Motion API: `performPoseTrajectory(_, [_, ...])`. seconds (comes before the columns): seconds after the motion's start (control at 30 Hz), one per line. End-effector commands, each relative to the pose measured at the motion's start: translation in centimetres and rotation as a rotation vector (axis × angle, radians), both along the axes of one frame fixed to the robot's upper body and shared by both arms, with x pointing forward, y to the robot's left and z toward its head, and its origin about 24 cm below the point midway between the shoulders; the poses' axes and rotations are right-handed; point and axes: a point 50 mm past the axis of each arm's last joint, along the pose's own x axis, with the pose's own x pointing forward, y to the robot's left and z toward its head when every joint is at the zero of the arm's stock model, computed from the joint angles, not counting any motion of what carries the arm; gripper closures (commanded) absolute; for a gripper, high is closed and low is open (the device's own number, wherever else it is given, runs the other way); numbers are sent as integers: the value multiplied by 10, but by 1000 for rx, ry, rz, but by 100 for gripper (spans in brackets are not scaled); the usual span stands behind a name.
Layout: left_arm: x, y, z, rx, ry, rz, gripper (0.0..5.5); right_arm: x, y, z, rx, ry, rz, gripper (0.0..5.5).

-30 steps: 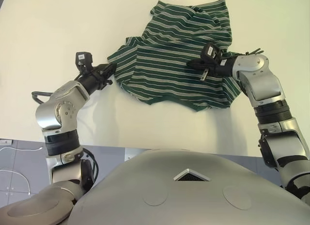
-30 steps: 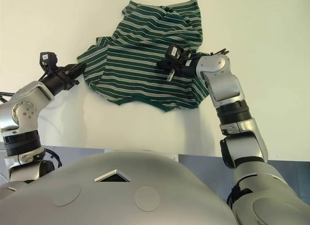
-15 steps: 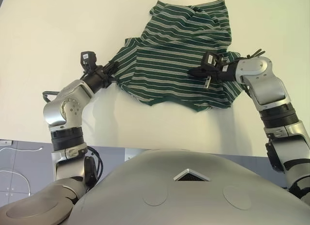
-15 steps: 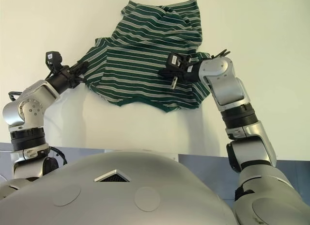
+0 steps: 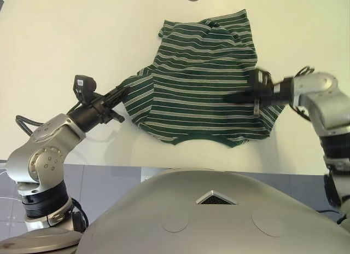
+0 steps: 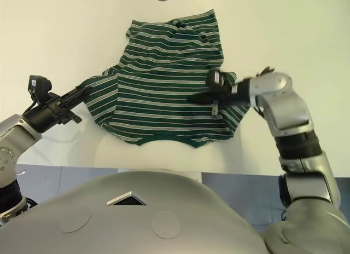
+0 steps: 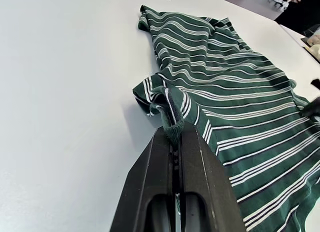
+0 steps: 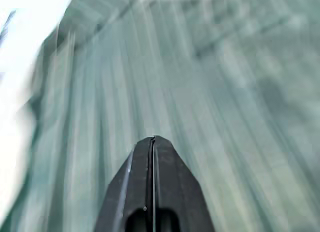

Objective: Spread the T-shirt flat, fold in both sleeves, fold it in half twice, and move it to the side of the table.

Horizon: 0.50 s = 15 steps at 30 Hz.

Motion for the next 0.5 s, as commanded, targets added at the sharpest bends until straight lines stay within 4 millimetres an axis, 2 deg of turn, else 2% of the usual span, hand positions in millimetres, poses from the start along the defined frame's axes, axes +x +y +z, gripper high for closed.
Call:
performPoseTrajectory(0.03, [3, 6, -15, 166, 86, -70, 550, 105, 17, 41, 112, -128, -440, 489])
performPoseTrajectory(0.1, [14, 7, -15, 197, 68, -79, 550, 126, 19, 29, -23, -151, -588, 474])
performPoseTrajectory(0.17, [26, 5, -12, 207, 42, -90, 550, 129, 18, 13, -141, -151, -661, 519])
performPoseTrajectory(0.23, [37, 0, -11, 216, 30, -122, 550, 125, 8, -2, -221, -130, -698, 547])
performPoseTrajectory(0.37, [49, -4, -13, 244, 35, -166, 550, 109, -25, -30, -330, -62, -777, 547])
performPoseTrajectory(0.5, [43, 0, -11, 237, 79, -242, 550, 89, -66, -49, -355, 14, -1028, 547])
